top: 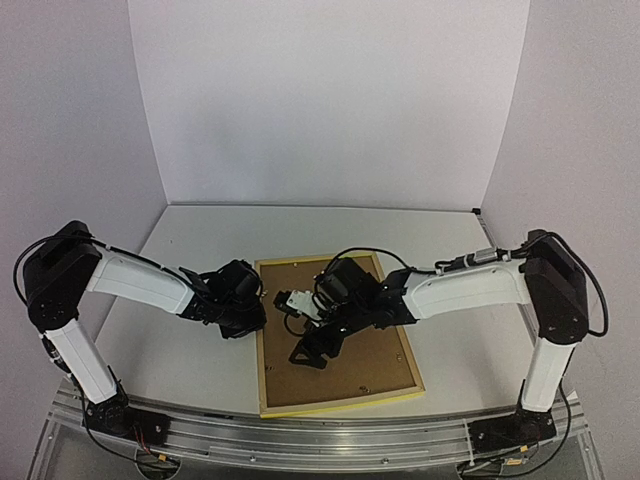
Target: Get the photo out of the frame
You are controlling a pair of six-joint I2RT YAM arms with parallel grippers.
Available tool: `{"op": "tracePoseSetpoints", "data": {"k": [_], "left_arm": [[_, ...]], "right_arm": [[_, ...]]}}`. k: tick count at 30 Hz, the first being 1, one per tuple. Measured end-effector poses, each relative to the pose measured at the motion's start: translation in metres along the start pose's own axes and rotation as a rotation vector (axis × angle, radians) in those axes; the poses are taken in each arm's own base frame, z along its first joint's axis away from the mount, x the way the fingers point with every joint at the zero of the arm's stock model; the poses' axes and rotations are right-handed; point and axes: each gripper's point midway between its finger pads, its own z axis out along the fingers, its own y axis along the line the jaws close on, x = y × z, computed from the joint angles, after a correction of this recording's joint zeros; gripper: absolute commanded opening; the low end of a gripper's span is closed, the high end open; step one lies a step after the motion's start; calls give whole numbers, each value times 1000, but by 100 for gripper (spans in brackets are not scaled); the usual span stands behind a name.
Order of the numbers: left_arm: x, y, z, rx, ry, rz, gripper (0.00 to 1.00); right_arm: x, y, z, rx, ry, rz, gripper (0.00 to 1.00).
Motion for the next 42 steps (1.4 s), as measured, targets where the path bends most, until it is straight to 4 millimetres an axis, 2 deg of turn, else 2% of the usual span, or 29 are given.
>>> {"op": "tracePoseSetpoints", "data": {"k": [4,10,16,21,25,32,36,42], "left_arm": [[0,0,0,16,-5,-3,0],[0,1,0,34,-9,-10,0],[1,3,-2,51,-15,-29,0],[1,7,-4,57,-21,-45,0],[-1,11,-5,59,-31,-50,0],[-3,13,-5,55,-43,-52,0],[-7,17,-5,45,-66,-55,0],[-7,17,-5,47,-70,-57,0]], "right_arm": [[16,15,28,-26,39,-79,93],[21,29,58,-5,40,-170,93],[7,38,69,31,-20,-219,93],[0,38,74,70,-47,-226,93],[-7,31,77,129,-71,-215,93],[-20,5,80,289,-125,-159,92],[-27,-3,85,341,-148,-126,91],[-36,-30,86,481,-199,-50,88]]}}
